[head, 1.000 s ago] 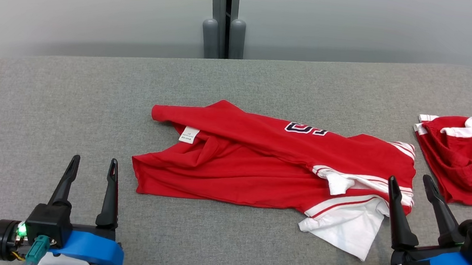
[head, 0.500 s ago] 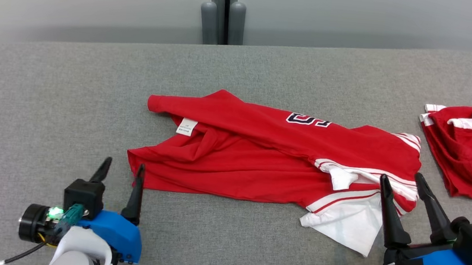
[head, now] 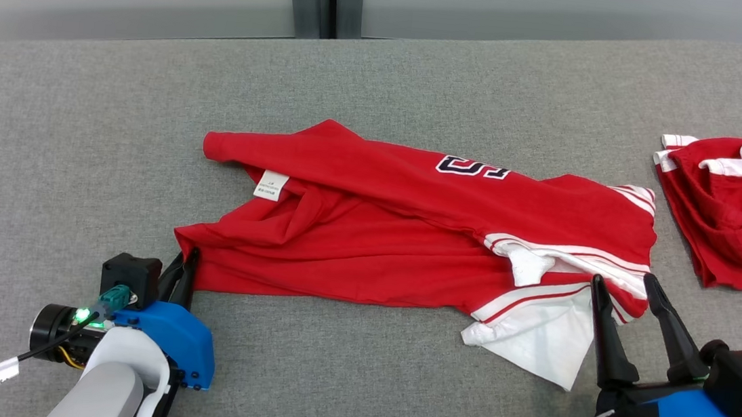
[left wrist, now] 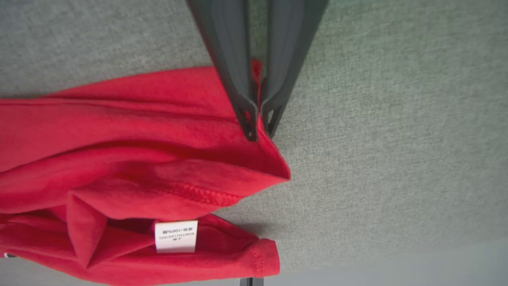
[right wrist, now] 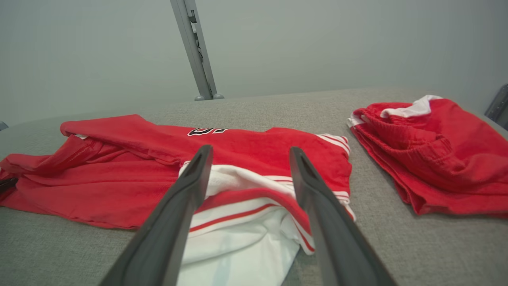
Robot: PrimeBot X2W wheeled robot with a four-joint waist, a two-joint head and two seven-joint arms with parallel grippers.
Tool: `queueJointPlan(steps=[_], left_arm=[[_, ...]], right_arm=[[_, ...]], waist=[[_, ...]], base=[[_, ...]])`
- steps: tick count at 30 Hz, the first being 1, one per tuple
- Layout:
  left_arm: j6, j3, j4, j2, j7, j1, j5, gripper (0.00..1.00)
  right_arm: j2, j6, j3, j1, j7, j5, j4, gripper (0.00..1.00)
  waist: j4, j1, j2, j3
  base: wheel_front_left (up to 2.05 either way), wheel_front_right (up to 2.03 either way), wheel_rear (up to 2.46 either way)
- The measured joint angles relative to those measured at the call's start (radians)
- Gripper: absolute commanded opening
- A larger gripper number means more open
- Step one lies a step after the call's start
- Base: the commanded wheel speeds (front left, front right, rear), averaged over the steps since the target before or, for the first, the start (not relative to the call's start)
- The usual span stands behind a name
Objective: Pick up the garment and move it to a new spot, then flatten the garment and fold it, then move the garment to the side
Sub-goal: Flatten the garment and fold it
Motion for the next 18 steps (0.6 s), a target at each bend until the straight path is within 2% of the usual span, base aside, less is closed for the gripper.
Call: queueJointPlan(steps=[6,10,18], left_arm=[[0.001,0.003,-0.003,0.002,-0.027,0.000,-0.002,0.00],[0.017,0.006,-0.033,0.005,-0.039,0.016,-0.005,0.00],[0.027,0.008,-0.073,-0.002,-0.052,0.036,-0.023,0.00]], right_arm=[[0.002,0.000,-0.002,0.065,0.004,-0.001,0.048,1.00],[0.008,0.000,0.013,0.113,0.009,0.001,0.091,1.00],[0.019,0.000,0.047,0.083,0.011,0.026,0.240,1.00]], waist=[[-0.002,-0.0001,0.0000,0.001],[0.000,-0.0001,-0.0001,0.008],[0.016,-0.0001,-0.0001,0.019]], base=[[0.00,0.00,0.00],[0.00,0.00,0.00],[0.00,0.00,0.00]])
